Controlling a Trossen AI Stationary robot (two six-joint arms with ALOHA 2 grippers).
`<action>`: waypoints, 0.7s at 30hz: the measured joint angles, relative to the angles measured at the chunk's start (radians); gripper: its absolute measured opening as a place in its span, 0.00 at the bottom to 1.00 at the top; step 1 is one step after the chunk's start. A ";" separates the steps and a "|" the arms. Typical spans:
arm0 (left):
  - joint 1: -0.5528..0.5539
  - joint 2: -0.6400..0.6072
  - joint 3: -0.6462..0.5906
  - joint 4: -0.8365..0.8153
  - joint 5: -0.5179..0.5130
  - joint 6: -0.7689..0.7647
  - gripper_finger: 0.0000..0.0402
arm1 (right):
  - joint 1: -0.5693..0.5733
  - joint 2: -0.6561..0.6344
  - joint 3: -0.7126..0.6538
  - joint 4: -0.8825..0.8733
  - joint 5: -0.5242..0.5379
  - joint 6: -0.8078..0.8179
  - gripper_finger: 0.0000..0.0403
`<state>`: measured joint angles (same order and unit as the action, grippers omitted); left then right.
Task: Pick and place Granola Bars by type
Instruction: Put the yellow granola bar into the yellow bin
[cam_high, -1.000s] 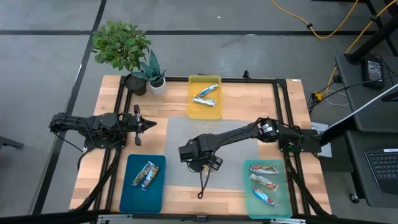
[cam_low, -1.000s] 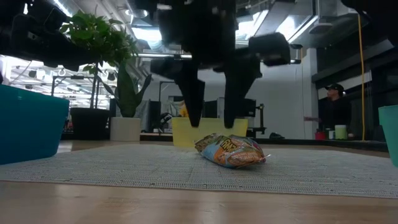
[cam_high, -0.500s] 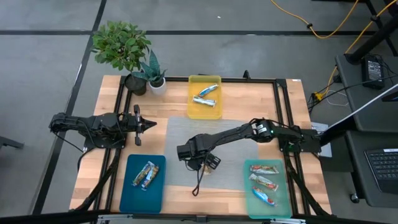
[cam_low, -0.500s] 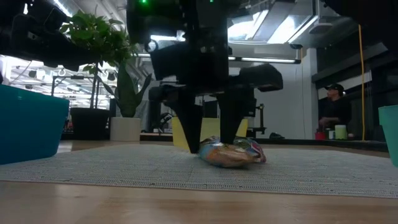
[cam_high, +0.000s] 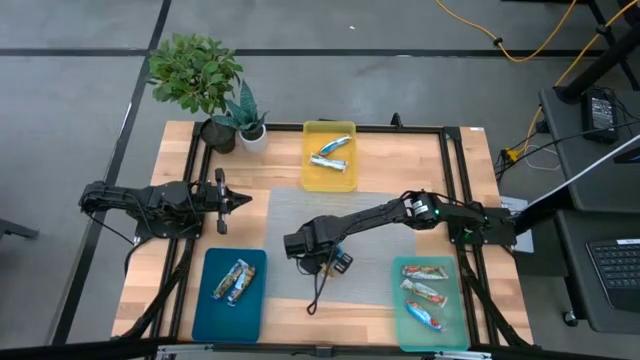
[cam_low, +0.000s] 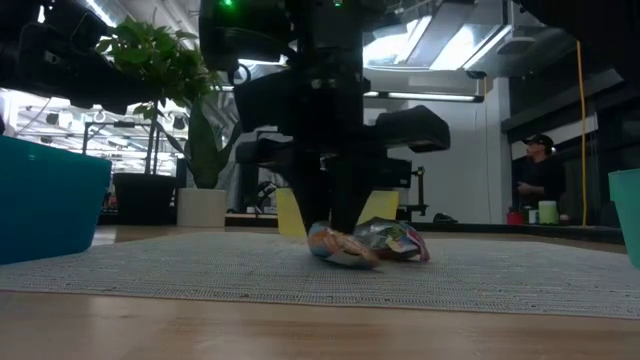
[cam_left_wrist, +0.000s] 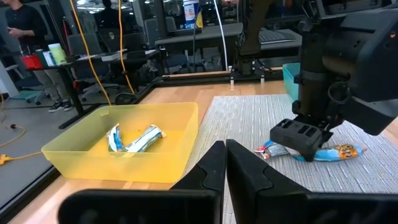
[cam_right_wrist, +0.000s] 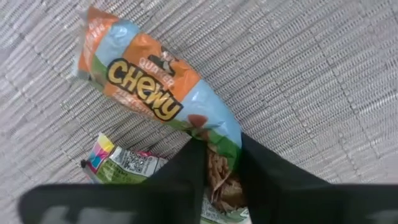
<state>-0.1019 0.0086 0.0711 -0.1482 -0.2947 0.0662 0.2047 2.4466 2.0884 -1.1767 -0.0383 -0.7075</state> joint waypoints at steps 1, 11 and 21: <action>0.000 0.000 0.000 0.000 0.000 0.000 0.02 | 0.000 0.000 0.000 0.000 0.000 0.020 0.20; 0.000 0.000 0.000 0.000 0.000 0.000 0.01 | -0.005 -0.040 0.057 -0.082 0.011 0.129 0.14; 0.000 0.000 0.000 0.001 0.000 0.000 0.01 | -0.005 -0.173 0.204 -0.125 0.029 0.340 0.13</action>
<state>-0.1020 0.0082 0.0709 -0.1471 -0.2946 0.0662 0.2001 2.2733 2.2926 -1.3020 -0.0091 -0.3679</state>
